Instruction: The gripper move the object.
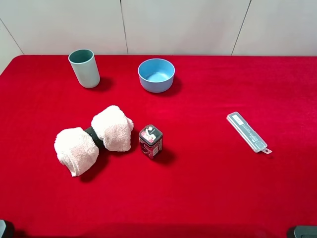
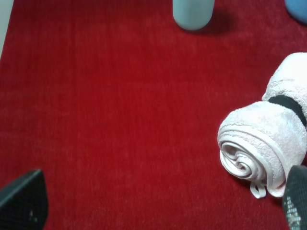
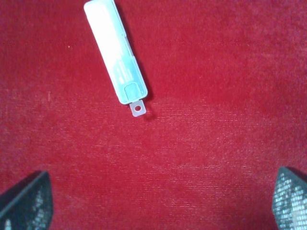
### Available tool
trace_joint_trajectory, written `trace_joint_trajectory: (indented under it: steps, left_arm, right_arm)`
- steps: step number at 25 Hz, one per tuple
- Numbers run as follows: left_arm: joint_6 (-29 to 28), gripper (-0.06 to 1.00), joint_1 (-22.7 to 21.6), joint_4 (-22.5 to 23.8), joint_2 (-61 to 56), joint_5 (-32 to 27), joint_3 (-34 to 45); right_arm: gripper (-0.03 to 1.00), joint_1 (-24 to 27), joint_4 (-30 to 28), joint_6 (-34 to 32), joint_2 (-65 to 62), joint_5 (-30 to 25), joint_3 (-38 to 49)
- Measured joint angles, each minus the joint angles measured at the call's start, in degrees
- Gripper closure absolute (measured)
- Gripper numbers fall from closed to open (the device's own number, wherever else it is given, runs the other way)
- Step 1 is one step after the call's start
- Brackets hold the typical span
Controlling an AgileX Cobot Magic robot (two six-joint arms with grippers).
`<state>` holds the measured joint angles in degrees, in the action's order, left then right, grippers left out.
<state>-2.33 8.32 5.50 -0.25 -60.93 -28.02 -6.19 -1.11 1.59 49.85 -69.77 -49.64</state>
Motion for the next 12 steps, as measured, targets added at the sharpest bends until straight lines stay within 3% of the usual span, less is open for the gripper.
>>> trace_joint_trajectory:
  steps: [12]
  left_arm:
    - [0.00,-0.02,0.00,0.00,0.00,0.00,0.00]
  right_arm:
    - [0.27,0.00,0.00,-3.70,-21.98,-0.14,8.14]
